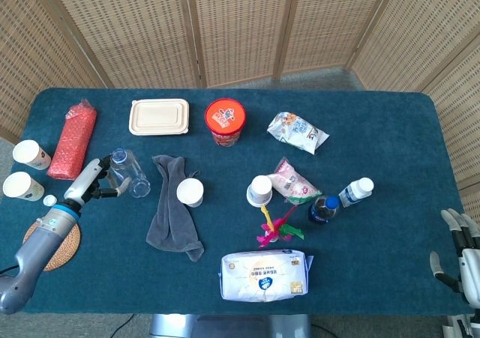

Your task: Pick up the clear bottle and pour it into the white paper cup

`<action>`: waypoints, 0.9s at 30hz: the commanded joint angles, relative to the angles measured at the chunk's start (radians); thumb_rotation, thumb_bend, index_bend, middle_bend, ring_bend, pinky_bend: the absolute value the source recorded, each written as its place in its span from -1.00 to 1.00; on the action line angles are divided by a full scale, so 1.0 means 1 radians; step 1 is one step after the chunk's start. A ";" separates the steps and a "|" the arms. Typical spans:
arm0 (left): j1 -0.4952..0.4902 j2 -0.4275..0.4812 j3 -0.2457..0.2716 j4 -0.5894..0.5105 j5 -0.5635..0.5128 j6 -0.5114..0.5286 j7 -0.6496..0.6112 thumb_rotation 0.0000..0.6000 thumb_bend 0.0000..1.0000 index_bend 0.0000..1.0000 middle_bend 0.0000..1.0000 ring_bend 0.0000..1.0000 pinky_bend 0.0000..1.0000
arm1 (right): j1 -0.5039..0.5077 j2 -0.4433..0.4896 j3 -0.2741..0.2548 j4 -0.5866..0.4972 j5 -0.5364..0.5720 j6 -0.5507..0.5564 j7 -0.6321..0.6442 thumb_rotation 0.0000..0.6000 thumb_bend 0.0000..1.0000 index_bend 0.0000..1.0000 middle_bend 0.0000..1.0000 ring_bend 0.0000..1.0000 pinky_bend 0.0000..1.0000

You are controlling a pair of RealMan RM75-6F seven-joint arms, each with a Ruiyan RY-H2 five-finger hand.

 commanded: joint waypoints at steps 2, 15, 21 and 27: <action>0.032 -0.012 -0.013 0.065 0.075 -0.047 -0.059 0.92 0.22 -0.28 -0.40 -0.25 0.14 | 0.012 0.008 0.004 -0.018 -0.002 -0.006 -0.021 1.00 0.02 -1.00 -1.00 -1.00 -0.75; 0.052 -0.079 -0.008 0.201 0.153 -0.080 -0.030 0.90 0.21 -0.28 -0.40 -0.27 0.07 | 0.020 0.010 0.003 -0.036 0.006 -0.012 -0.036 1.00 0.02 -1.00 -1.00 -1.00 -0.75; 0.042 -0.146 -0.023 0.260 0.150 -0.082 0.029 0.90 0.21 -0.28 -0.40 -0.27 0.04 | 0.020 0.010 0.003 -0.033 0.008 -0.008 -0.030 1.00 0.02 -1.00 -1.00 -1.00 -0.75; 0.027 -0.200 -0.047 0.304 0.136 -0.095 0.058 0.91 0.21 -0.28 -0.40 -0.27 0.01 | 0.016 0.013 0.003 -0.029 0.009 0.003 -0.022 1.00 0.02 -1.00 -1.00 -1.00 -0.75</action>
